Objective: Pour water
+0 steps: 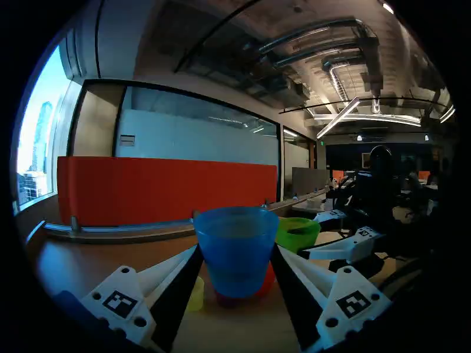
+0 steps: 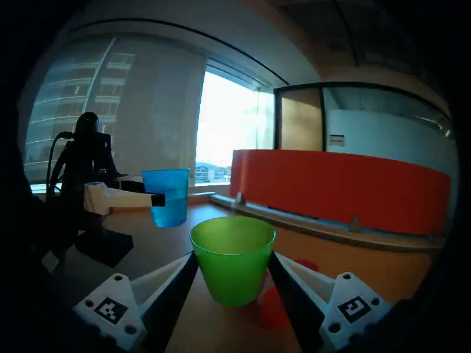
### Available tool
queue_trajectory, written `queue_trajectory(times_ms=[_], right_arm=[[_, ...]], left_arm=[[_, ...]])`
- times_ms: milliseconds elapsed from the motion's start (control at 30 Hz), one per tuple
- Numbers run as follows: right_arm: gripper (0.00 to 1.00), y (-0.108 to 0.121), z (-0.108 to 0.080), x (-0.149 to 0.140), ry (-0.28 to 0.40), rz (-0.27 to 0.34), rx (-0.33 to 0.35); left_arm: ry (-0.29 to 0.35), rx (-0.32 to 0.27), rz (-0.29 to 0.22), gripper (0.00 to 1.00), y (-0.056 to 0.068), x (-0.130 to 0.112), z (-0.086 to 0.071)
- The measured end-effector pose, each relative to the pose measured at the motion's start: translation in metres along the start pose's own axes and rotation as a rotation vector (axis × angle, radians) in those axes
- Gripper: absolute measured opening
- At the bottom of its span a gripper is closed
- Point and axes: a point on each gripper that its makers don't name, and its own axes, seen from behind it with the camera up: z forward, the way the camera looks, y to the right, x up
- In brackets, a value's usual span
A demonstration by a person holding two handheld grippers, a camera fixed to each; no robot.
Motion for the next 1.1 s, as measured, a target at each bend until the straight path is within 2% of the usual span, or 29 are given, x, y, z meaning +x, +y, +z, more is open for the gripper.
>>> queue_trajectory(times_ms=[733, 1100], right_arm=[[0.86, -0.004, 0.000, -0.002, -0.022, 0.044, 0.035], [0.86, -0.012, 0.001, -0.007, -0.042, 0.049, 0.067]], left_arm=[[-0.023, -0.002, 0.085, 0.79, -0.003, 0.002, -0.001], [-0.016, -0.004, 0.175, 0.79, -0.001, 0.007, -0.004]])
